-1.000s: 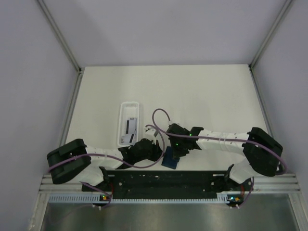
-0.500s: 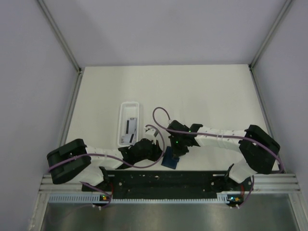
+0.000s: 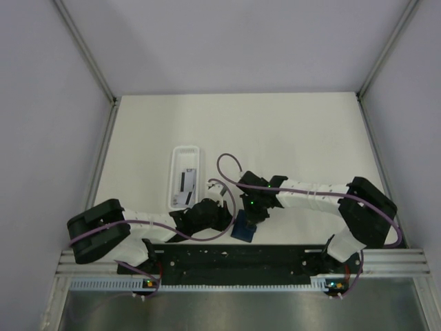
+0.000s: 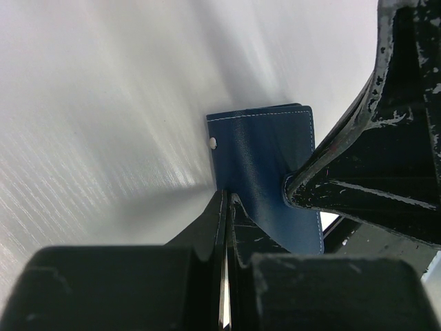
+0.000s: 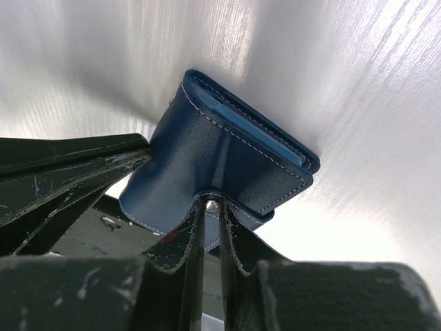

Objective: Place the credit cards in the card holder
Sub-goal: Reset both arms

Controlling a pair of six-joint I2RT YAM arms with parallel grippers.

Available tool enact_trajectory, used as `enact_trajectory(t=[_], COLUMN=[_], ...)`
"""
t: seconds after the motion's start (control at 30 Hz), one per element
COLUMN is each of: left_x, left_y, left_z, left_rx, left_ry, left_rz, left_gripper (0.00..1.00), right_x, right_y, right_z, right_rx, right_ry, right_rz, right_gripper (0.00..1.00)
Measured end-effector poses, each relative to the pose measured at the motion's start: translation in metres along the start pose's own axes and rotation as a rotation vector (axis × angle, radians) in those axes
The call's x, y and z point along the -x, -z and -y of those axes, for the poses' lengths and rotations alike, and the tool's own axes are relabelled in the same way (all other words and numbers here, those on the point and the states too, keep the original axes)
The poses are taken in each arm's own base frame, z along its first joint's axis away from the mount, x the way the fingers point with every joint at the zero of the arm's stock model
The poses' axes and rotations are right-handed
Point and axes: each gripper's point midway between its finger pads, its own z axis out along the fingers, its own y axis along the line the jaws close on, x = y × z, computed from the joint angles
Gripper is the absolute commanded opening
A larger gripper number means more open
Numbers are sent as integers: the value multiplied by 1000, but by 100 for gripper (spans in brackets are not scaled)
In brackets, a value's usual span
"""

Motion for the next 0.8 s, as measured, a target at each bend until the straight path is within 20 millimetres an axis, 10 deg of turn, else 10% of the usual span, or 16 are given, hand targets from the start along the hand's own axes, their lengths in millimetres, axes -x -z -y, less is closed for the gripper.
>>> enact_trajectory(t=[0.37,0.63,0.8], left_x=[0,8,27], left_y=[3,13,28], left_z=[5,9,13], left_rx=[-16,-16,1], left_ry=[-2,-4,-5], left_rz=[-7,11,64], left_gripper=[0,0,33], right_x=[23,61,59], right_y=[25,100,129], right_z=[16,-1,13], right_rx=[11,166,222], right_ry=[27,27,-27], right_rz=[280,596,727], right_gripper=[29,38,46])
